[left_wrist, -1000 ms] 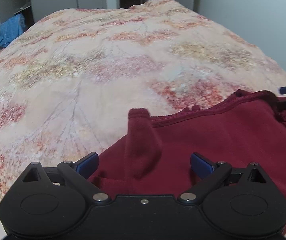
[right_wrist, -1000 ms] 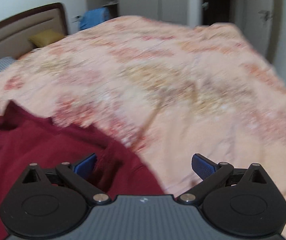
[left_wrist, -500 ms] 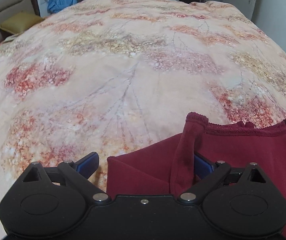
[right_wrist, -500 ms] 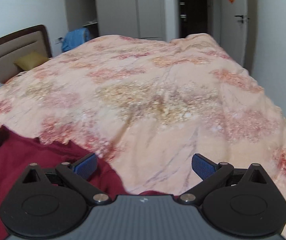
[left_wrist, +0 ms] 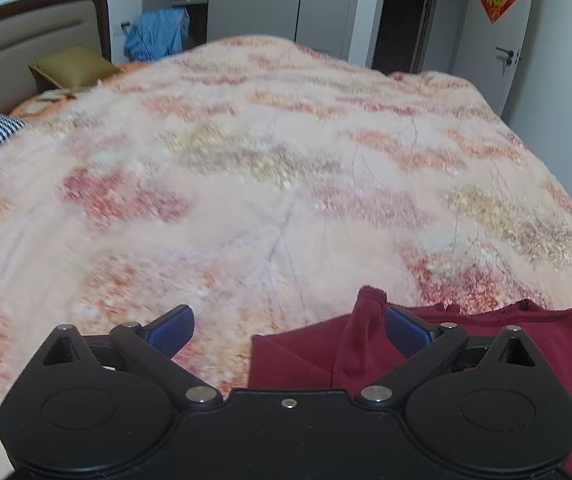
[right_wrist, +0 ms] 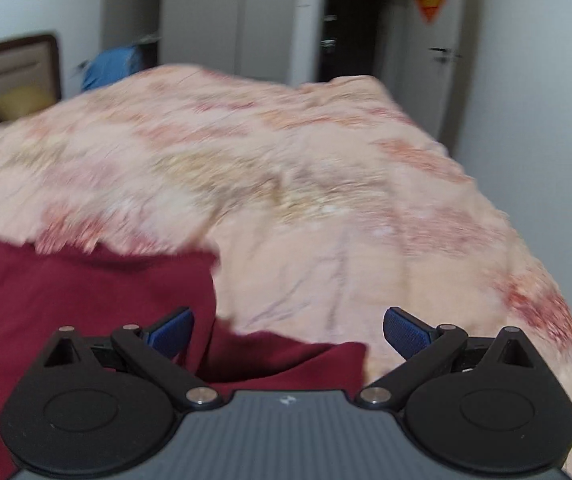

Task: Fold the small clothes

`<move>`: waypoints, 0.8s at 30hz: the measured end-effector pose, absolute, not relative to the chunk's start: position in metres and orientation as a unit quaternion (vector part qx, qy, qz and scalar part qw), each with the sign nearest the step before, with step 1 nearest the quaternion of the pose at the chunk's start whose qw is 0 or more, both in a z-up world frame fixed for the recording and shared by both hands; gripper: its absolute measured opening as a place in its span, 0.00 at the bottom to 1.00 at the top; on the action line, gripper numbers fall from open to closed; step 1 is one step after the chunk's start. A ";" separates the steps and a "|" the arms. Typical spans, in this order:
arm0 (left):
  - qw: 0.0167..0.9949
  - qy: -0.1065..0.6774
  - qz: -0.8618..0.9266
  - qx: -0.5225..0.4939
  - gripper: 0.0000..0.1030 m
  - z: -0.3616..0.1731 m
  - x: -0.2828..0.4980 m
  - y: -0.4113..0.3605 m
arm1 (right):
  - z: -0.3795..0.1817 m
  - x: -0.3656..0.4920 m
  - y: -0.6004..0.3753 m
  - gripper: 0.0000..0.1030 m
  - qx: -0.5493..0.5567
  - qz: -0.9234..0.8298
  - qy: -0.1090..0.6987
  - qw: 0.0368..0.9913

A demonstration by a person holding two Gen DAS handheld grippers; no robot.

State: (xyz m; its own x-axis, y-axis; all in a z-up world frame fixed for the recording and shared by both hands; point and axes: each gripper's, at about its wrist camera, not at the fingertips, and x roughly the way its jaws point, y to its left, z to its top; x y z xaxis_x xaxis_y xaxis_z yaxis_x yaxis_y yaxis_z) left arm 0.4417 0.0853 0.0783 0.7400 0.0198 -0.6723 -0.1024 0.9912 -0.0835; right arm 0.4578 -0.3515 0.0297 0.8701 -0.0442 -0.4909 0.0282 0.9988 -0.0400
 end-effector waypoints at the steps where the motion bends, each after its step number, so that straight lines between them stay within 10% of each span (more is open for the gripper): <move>1: 0.934 0.351 0.033 -0.054 0.99 0.085 0.434 0.086 | 0.032 0.452 -0.352 1.00 -0.018 -0.026 0.246 0.969; 11: 0.951 0.302 0.029 -0.058 0.99 0.109 0.338 0.081 | 0.031 0.348 -0.342 1.00 0.063 0.157 0.210 0.963; 24: 0.923 0.366 -0.012 -0.121 0.99 -0.003 0.274 0.065 | -0.041 0.269 -0.338 1.00 0.160 0.146 0.259 0.941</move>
